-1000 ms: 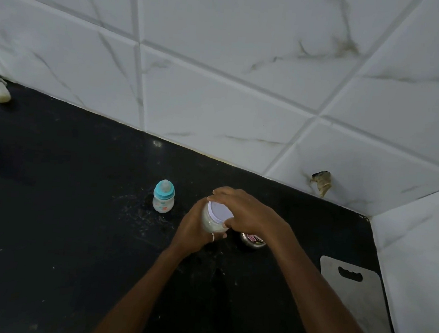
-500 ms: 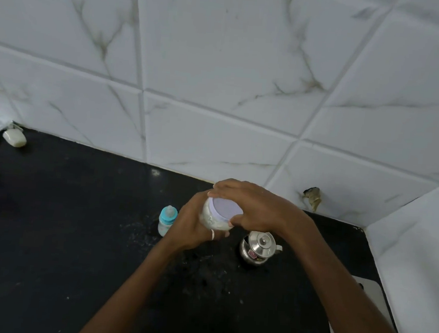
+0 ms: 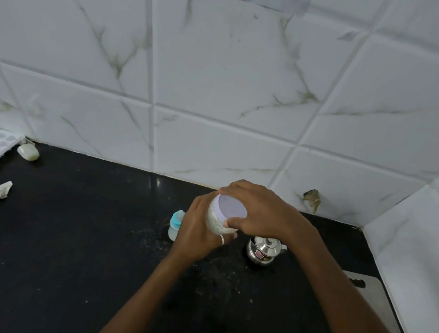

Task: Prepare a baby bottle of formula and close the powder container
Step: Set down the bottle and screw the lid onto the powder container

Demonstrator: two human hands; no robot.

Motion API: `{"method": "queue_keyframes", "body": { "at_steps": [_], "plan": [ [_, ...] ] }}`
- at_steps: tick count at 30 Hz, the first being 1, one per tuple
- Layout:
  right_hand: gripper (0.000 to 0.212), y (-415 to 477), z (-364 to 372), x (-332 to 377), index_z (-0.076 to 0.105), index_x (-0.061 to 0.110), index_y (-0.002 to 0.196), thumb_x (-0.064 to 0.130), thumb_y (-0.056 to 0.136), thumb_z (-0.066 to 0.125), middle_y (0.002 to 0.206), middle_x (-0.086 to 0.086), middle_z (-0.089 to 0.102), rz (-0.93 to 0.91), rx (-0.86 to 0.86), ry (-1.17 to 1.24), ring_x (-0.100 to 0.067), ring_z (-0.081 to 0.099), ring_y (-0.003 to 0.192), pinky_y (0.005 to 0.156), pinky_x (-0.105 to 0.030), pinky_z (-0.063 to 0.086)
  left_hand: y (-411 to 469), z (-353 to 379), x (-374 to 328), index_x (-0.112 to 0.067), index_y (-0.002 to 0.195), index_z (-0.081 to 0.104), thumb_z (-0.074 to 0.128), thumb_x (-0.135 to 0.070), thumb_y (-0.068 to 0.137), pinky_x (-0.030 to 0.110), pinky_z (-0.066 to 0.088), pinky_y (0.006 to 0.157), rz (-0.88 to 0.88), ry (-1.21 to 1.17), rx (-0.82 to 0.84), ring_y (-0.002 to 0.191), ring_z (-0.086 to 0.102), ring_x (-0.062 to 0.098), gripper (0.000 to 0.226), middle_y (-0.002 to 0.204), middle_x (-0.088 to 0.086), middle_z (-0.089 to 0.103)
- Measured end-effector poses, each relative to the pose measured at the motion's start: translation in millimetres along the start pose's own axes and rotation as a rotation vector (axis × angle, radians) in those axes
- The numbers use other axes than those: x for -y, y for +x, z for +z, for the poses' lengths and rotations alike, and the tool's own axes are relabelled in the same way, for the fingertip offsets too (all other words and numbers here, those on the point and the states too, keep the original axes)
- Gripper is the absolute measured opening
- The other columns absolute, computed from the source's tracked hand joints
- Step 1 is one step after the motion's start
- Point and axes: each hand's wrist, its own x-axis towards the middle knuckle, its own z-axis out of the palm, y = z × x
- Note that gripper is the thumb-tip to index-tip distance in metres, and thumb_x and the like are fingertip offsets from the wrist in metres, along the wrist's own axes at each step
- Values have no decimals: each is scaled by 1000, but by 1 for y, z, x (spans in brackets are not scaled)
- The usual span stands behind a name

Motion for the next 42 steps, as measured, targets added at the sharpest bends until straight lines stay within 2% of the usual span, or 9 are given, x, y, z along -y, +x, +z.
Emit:
{"method": "queue_keyframes", "body": {
  "at_steps": [4,11,14,17,21,28,33,38,42],
  "plan": [
    [65,-6,8,23,43,30,147,55,91,63,143,6,50,189,-133,-25,-21,52,126,99,-33,40,-27,-6,3,-24,128,56,86,-12,73,8,46,89,136,-91,-140,118,59,-5,64,123,-30,54],
    [70,-7,18,47,53,19,132,75,93,39,125,-5,63,421,-262,-118,-25,62,110,88,-35,48,-33,-15,4,-11,148,47,93,-24,64,36,54,103,302,-69,-155,130,57,17,97,148,3,51],
    [76,-18,14,36,42,25,144,79,90,37,139,-2,56,316,-255,-109,-26,59,120,92,-39,46,-19,-43,-2,-42,141,48,83,-53,57,19,50,95,345,-79,48,122,56,-2,92,135,-31,53],
    [85,-29,4,20,17,41,157,71,88,56,165,9,23,72,-151,-19,-18,34,146,111,-41,41,0,-73,-13,-73,122,43,91,-42,53,13,51,88,363,-14,230,114,57,-12,89,120,-42,56],
    [97,-30,-7,10,11,51,157,43,87,77,170,16,-1,-171,-24,-148,-14,8,155,116,-40,35,25,-92,-12,-63,127,44,94,-26,55,9,50,89,387,12,365,116,59,-10,95,123,-33,59],
    [84,-24,-17,9,26,46,157,19,92,71,171,12,9,-207,-85,-204,-18,25,152,111,-44,45,29,-90,-16,-62,128,44,95,-35,54,7,48,87,425,31,396,116,60,-7,94,123,-37,59],
    [75,-22,-11,10,30,39,154,55,90,65,150,5,42,-37,-172,-216,-21,53,125,94,-34,50,8,-71,-20,-57,130,45,97,-40,54,16,48,90,439,10,192,119,57,-6,94,127,-32,57],
    [78,-19,11,23,43,21,140,80,89,35,117,-3,62,231,-331,-303,-24,66,95,70,-28,38,-23,-34,-21,-2,149,45,93,-10,62,31,48,104,390,-6,-112,131,50,16,100,146,4,50],
    [92,-24,19,26,46,19,138,88,84,17,115,-4,66,289,-391,-312,-24,68,94,69,-27,42,-25,-29,-17,0,149,45,92,-9,61,32,48,104,405,9,-80,131,46,14,100,146,8,50]
  ]
}}
